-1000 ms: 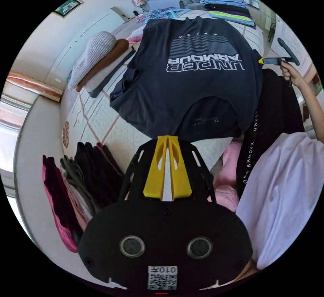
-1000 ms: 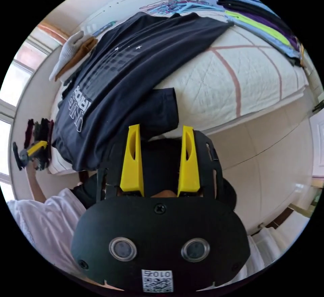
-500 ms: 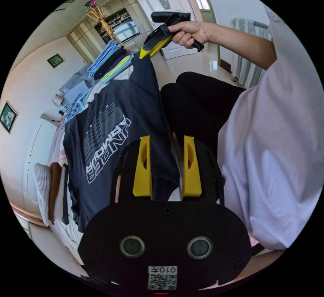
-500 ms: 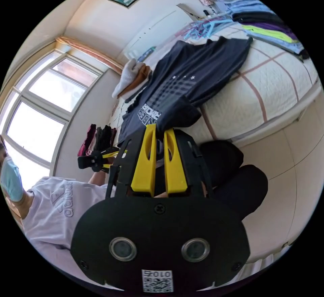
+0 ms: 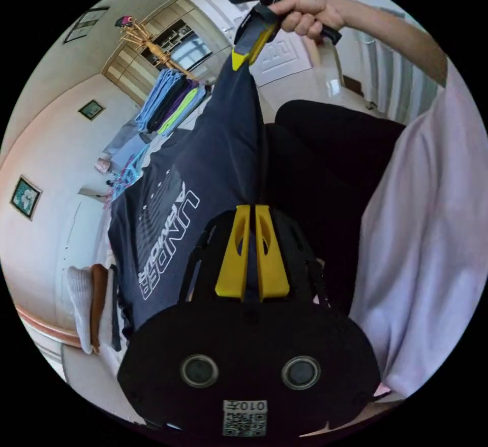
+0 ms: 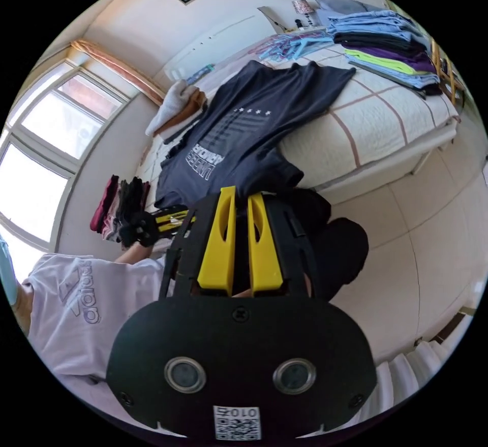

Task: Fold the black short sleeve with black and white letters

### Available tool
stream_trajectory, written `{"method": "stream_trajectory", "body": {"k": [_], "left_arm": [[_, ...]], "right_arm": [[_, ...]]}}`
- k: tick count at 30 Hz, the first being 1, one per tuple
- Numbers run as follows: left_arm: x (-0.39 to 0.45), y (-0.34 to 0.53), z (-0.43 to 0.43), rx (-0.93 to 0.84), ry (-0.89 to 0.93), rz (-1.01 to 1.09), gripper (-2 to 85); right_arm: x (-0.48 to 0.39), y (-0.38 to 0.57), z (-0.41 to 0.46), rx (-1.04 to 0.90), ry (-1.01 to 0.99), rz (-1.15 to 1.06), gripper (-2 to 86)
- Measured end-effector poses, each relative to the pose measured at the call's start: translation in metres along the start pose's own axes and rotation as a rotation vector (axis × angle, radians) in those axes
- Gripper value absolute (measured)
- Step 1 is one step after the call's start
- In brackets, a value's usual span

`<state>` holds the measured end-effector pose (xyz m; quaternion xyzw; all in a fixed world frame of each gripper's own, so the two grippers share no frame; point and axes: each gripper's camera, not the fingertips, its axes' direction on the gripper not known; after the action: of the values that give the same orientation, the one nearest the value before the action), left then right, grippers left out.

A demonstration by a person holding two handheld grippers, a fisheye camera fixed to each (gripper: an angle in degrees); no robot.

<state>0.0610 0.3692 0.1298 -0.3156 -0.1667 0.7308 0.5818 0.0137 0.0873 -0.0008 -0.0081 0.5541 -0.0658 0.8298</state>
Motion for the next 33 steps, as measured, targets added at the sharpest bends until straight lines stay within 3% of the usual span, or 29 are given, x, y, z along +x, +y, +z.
{"method": "stream_trajectory", "body": {"k": [4,6,9,11,14,18,21,25,33], "left_arm": [[-0.043,0.008,-0.014,0.056,0.236,-0.078,0.3],[-0.06,0.01,-0.001,0.016,0.423,-0.063,0.4],[-0.061,0.006,0.034,-0.063,0.521,-0.044,1.1],[-0.056,0.001,0.058,-0.138,0.506,-0.06,1.9],[-0.05,-0.004,0.074,-0.227,0.374,-0.103,3.7],[-0.037,-0.006,0.038,-0.05,0.186,-0.121,5.5],[-0.02,-0.015,0.03,0.045,0.219,-0.023,6.4],[-0.003,-0.035,0.061,-0.031,0.259,0.073,6.9],[-0.007,-0.051,0.101,-0.118,0.266,0.067,6.9]], "right_arm": [[-0.001,0.005,-0.005,-0.036,-0.02,-0.014,4.9],[-0.004,0.002,0.005,-0.108,0.051,-0.016,5.0],[0.013,-0.006,0.033,-0.189,0.059,0.027,5.1],[0.034,-0.011,0.063,-0.253,0.053,0.09,5.1],[0.044,-0.013,0.085,-0.194,0.084,0.116,5.5],[0.039,0.0,0.055,0.07,0.271,0.153,7.5],[0.021,-0.004,0.06,0.008,0.161,0.016,8.1],[0.012,-0.011,0.106,-0.127,0.294,0.008,9.9],[0.032,-0.042,0.148,-0.159,0.367,-0.052,10.7]]}}
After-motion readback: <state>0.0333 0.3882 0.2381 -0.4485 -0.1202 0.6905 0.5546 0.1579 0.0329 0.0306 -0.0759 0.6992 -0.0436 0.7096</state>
